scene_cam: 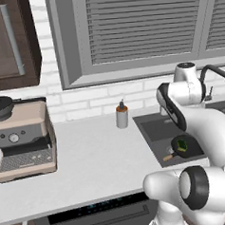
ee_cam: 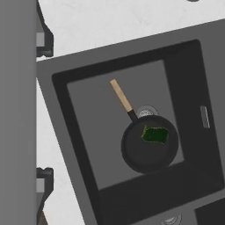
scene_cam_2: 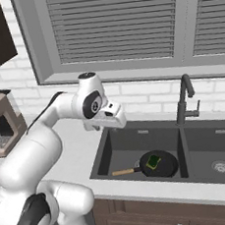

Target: Pick the pan and sponge and place them into the sink. Then turn on the water.

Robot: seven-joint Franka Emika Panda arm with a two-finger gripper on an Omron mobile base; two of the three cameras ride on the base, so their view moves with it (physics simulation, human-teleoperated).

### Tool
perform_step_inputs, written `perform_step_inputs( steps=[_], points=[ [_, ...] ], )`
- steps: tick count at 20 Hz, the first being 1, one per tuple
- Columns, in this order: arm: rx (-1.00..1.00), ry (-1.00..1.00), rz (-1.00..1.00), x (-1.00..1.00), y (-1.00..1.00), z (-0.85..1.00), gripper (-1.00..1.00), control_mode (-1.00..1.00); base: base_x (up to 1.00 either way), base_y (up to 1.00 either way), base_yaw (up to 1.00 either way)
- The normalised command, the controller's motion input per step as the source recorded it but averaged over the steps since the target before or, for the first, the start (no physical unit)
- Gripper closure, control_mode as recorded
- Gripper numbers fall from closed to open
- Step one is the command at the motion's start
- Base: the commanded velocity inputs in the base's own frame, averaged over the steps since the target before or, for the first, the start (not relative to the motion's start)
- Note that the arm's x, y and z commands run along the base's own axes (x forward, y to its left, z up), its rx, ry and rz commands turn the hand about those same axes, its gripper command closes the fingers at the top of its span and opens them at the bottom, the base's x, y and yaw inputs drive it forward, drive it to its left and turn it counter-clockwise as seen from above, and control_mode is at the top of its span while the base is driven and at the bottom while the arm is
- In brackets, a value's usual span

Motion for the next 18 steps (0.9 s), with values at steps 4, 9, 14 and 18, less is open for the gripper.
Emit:
perform_step_inputs(
  steps=[4, 9, 14, 18],
  points=[
    [0.0, 0.0, 0.03, -0.18, 0.46, 0.01, -1.0, -1.0, 0.0, 0.0, 0.0],
    [0.0, 0.0, 0.02, -0.07, 0.39, 0.0, -1.0, -1.0, 0.0, 0.0, 0.0],
    [0.01, 0.0, 0.01, -0.05, 0.26, 0.0, -1.0, -1.0, 0.0, 0.0, 0.0],
    [0.0, 0.0, 0.0, 0.0, 0.47, 0.0, -1.0, -1.0, 0.0, 0.0, 0.0]
  ],
)
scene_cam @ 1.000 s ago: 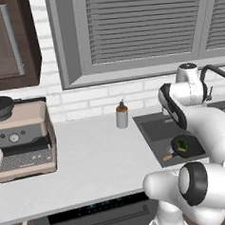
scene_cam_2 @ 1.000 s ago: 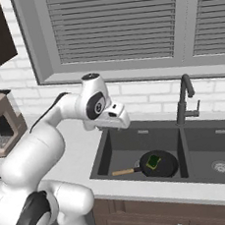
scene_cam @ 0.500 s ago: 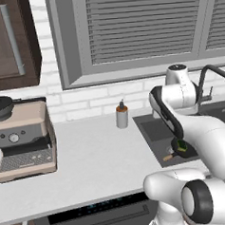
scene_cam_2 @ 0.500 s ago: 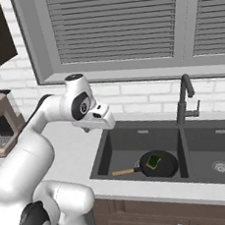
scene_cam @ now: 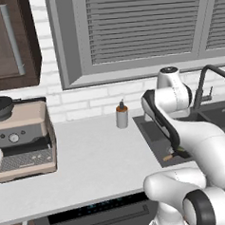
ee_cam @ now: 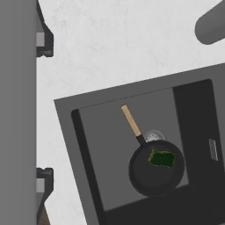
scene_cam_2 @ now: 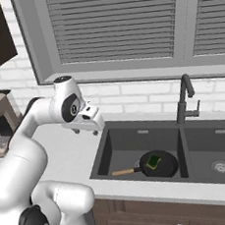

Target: Pick the pan and sponge and place them into the sink. Then turn on the water.

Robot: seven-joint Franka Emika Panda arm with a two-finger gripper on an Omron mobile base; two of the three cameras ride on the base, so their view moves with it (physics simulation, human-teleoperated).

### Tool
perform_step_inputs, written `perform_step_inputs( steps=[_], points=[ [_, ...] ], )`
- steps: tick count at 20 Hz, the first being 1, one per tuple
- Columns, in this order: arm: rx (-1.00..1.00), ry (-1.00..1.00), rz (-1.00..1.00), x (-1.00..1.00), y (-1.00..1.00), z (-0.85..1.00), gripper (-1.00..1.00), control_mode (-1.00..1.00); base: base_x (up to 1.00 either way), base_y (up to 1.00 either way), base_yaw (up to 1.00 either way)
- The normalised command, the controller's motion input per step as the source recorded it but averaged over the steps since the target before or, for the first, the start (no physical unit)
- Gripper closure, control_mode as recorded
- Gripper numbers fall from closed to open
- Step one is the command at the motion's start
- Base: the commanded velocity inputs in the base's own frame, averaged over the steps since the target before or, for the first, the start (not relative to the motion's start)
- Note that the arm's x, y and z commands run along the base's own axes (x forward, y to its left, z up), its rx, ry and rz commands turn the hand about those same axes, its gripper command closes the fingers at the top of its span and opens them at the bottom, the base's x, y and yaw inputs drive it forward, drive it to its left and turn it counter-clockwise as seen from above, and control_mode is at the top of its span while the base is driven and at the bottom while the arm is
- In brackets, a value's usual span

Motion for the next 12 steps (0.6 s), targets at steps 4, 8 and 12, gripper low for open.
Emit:
perform_step_inputs(
  steps=[4, 8, 12],
  points=[
    [0.0, 0.0, 0.0, 0.0, 0.43, 0.0, -1.0, -1.0, 0.0, 0.0, 0.0],
    [0.0, 0.0, 0.0, 0.0, 0.4, 0.0, -1.0, -1.0, 0.0, 0.0, 0.0],
    [0.01, 0.0, 0.01, -0.01, 0.2, 0.0, -1.0, -1.0, 0.0, 0.0, 0.0]
  ],
)
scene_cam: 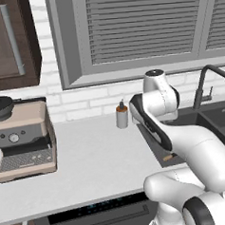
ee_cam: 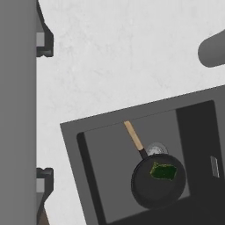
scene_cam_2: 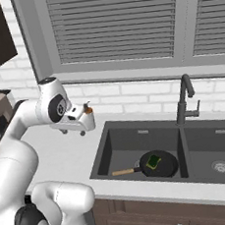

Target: Pick the pan and sponge and place them into the sink. Then turn on the water.

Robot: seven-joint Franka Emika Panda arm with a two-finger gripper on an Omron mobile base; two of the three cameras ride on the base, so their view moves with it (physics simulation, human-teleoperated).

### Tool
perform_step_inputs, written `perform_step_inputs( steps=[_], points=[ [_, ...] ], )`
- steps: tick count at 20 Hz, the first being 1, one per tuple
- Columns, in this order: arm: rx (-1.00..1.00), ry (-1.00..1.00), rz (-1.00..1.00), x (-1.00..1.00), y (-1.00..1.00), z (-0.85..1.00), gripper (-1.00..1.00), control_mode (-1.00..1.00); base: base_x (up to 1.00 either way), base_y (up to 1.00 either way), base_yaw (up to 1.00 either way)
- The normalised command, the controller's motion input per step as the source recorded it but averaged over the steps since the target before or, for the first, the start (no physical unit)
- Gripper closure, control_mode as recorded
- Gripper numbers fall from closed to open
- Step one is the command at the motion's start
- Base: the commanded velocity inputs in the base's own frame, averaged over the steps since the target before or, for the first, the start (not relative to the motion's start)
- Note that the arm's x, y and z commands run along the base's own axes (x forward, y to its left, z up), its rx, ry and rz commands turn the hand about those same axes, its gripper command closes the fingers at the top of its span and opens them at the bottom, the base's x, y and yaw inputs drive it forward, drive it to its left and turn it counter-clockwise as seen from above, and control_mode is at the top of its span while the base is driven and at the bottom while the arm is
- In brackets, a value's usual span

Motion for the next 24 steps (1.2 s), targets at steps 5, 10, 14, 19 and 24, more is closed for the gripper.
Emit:
perform_step_inputs(
  steps=[5, 10, 14, 19, 24],
  points=[
    [0.0, 0.0, 0.02, 0.0, 0.15, 0.0, -1.0, -1.0, 0.0, 0.0, 0.0],
    [0.0, 0.0, 0.01, -0.01, 0.14, 0.0, -1.0, -1.0, 0.0, 0.0, 0.0],
    [0.0, 0.0, 0.0, -0.23, 0.01, 0.0, -1.0, -1.0, 0.0, 0.0, 0.0],
    [0.0, 0.0, 0.0, -0.4, -0.15, 0.0, -1.0, -1.0, 0.0, 0.0, 0.0],
    [0.01, -0.01, 0.0, -0.24, -0.24, 0.07, -1.0, -1.0, 0.0, 0.0, 0.0]
  ],
)
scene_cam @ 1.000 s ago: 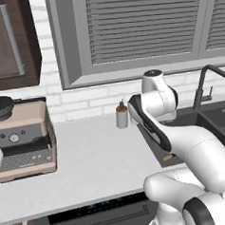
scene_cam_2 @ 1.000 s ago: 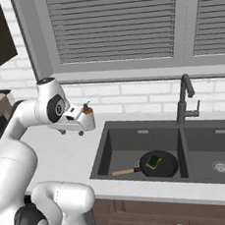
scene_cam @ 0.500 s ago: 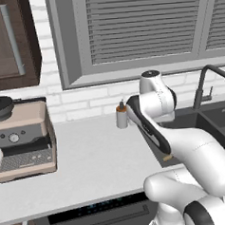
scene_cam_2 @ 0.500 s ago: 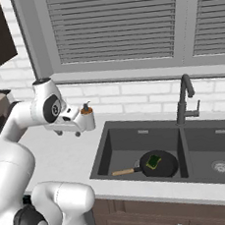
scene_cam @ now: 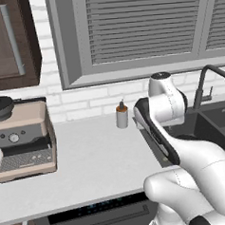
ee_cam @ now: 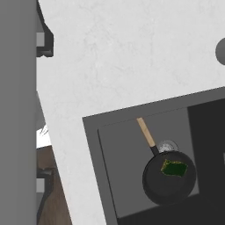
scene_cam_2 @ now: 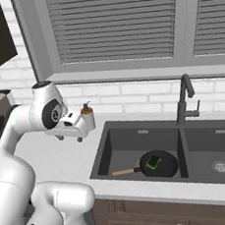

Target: Pick the pan and sponge and place them into the sink. Then turn on the water.

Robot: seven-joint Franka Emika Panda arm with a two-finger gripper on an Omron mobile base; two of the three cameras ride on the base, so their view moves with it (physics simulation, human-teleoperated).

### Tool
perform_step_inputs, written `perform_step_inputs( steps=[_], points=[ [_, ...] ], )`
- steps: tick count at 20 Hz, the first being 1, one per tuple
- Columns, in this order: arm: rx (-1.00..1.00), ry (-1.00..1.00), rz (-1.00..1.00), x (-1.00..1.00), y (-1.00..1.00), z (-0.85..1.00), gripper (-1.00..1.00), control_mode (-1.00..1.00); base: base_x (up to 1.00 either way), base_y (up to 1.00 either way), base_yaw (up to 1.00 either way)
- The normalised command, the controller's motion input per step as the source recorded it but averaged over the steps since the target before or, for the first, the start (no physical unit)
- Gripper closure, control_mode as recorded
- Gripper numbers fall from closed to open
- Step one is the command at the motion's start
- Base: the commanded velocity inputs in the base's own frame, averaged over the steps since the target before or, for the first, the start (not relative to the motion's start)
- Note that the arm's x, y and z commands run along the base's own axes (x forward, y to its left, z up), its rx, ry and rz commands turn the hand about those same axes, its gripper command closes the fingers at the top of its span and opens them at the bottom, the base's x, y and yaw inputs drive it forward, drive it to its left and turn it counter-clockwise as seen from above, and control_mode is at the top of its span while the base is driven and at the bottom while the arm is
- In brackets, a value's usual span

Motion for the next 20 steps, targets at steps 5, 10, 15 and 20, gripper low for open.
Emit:
perform_step_inputs(
  steps=[5, 10, 15, 20],
  points=[
    [0.1, 0.0, 0.08, -0.11, -0.16, 0.21, -1.0, -1.0, 0.0, 0.0, 0.0],
    [0.2, 0.0, 0.17, -0.04, -0.1, 0.47, -1.0, -1.0, 0.0, 0.0, 0.0],
    [0.05, -0.01, 0.05, -0.32, 0.01, 0.32, -1.0, -1.0, 0.0, 0.0, 0.0],
    [-0.05, -0.07, 0.0, -0.52, 0.03, 0.11, -1.0, -1.0, 0.0, 0.0, 0.0]
  ],
)
